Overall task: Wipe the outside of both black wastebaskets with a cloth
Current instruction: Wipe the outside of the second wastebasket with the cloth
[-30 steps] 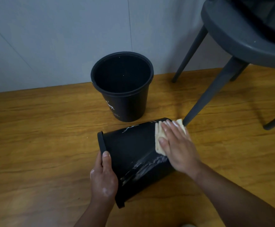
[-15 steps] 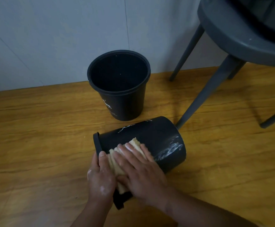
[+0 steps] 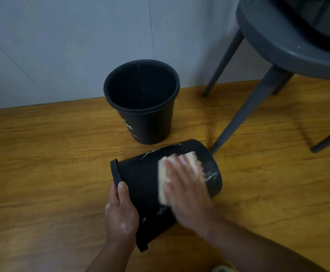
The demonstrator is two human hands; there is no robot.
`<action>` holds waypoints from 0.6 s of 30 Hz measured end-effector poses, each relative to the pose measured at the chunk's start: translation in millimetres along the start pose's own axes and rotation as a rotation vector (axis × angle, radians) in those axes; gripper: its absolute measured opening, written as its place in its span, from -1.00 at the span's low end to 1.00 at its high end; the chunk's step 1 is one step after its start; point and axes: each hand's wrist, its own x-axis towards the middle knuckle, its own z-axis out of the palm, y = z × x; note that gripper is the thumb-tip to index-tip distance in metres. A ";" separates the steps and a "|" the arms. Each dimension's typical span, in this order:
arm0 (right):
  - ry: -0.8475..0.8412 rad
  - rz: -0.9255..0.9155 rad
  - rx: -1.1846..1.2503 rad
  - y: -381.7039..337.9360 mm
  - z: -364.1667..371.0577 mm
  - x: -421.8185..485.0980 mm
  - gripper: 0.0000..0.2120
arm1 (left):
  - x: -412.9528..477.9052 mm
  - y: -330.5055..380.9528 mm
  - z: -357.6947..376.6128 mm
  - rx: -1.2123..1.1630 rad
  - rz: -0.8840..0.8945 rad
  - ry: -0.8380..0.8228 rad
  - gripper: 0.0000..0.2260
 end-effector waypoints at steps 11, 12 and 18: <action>-0.010 0.001 0.025 25.3 -1.7 4.0 -0.42 | 11.8 -1.0 -5.1 -0.010 -0.034 -0.026 -0.70; 0.014 0.065 0.037 41.3 -3.6 7.9 -0.41 | 12.2 -1.3 -5.7 -0.008 -0.026 -0.026 -0.70; 0.095 0.176 0.111 69.1 -1.5 21.5 -0.45 | 4.8 5.3 -2.6 -0.073 -0.081 -0.022 -0.66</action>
